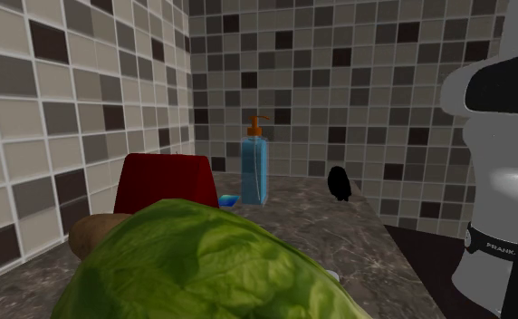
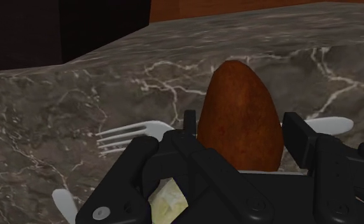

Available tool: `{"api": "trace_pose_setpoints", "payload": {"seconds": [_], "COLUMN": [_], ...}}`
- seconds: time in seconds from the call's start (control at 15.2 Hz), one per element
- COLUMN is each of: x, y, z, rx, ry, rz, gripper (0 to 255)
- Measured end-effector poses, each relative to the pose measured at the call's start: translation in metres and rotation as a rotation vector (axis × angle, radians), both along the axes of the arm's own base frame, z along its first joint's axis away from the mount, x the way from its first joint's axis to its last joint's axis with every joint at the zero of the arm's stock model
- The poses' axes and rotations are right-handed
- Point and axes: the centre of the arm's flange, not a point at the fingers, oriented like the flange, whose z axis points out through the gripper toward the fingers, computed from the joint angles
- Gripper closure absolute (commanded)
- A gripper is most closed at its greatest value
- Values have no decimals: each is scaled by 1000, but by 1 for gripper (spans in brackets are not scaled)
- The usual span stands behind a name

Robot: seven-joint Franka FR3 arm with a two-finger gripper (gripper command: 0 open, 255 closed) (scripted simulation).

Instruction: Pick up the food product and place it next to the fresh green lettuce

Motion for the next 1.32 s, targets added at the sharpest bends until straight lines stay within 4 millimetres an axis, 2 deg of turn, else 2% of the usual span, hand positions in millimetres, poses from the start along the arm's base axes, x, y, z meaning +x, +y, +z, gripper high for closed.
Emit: {"api": "trace_pose_setpoints", "payload": {"seconds": [0.26, 0.66, 0.73, 1.12, 1.32], "x": [0, 0, 0, 0, -3], "y": [0, 0, 0, 0, 3], "z": [-18, -20, -20, -20, 9], "rx": [0, 1, 1, 1, 1], "ry": [-1, -1, -1, -1, -5], "rz": [0, 0, 0, 0, 0], "gripper": [255, 255, 0, 0, 0]}}
